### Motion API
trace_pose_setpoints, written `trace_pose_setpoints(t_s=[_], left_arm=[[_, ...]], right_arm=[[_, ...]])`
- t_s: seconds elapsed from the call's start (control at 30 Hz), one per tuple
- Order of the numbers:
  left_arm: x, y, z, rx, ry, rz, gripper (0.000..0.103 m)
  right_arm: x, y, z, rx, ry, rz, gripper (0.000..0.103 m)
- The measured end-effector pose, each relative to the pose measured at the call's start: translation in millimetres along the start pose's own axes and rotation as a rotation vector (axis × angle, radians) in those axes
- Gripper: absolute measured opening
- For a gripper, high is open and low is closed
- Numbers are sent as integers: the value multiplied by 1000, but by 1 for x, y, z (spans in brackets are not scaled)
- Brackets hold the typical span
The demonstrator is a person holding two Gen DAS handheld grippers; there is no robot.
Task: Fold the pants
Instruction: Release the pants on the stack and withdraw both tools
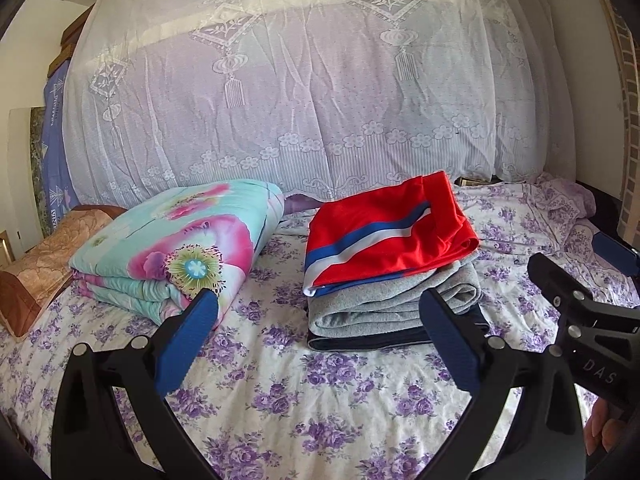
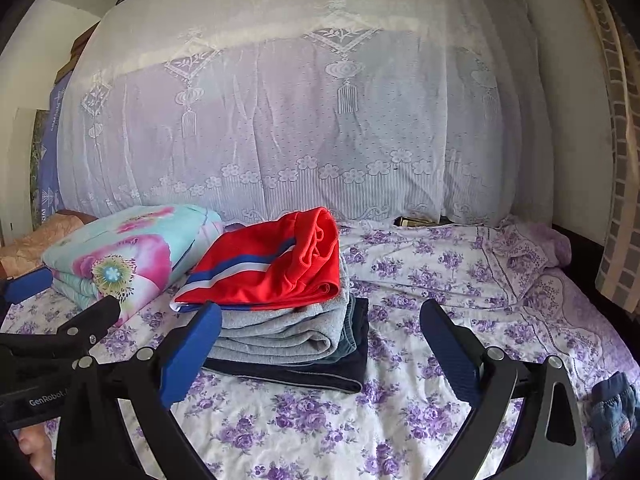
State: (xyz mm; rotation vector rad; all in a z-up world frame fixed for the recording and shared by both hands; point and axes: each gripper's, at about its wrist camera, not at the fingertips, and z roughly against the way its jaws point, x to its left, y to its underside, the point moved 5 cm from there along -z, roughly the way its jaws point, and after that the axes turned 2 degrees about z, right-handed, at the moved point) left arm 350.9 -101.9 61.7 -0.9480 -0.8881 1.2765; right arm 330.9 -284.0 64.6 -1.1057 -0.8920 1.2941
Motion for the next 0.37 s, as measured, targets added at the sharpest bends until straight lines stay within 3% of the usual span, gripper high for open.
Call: trace_pose_setpoints(t_s=[0.37], left_arm=[[3, 2, -5, 42, 22, 25, 98]], right_arm=[[0, 1, 0, 5, -10, -10, 100]])
